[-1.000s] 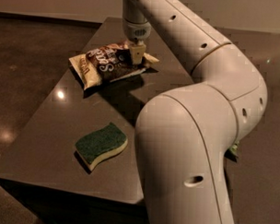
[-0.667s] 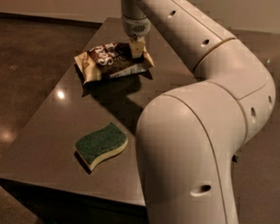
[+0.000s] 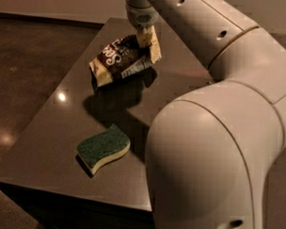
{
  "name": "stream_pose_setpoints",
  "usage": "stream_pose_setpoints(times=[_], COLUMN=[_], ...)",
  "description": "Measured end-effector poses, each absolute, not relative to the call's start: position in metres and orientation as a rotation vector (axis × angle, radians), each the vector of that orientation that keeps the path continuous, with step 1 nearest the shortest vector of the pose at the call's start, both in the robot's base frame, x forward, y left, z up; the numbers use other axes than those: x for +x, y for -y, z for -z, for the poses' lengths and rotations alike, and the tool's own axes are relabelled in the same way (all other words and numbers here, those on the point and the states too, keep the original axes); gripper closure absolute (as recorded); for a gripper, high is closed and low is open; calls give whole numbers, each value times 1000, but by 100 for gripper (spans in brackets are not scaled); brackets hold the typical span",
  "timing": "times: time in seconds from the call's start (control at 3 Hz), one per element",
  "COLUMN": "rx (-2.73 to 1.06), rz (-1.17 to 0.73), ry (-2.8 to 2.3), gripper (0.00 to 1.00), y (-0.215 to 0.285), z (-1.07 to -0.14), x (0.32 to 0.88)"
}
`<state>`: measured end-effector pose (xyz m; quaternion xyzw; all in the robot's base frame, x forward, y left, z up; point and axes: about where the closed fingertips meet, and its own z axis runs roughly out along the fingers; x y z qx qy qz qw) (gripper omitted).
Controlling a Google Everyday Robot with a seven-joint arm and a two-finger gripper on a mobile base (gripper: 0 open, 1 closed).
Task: Move brown chip bag near green jalapeno chip bag
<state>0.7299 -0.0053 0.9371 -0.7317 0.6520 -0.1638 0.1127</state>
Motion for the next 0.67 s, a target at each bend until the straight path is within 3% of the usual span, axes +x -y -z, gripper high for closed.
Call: stream_pose_setpoints(times=[0.67], rx=[-2075], rz=[462], ry=[-2041], gripper=[100], y=[56], z=[-955], x=[689])
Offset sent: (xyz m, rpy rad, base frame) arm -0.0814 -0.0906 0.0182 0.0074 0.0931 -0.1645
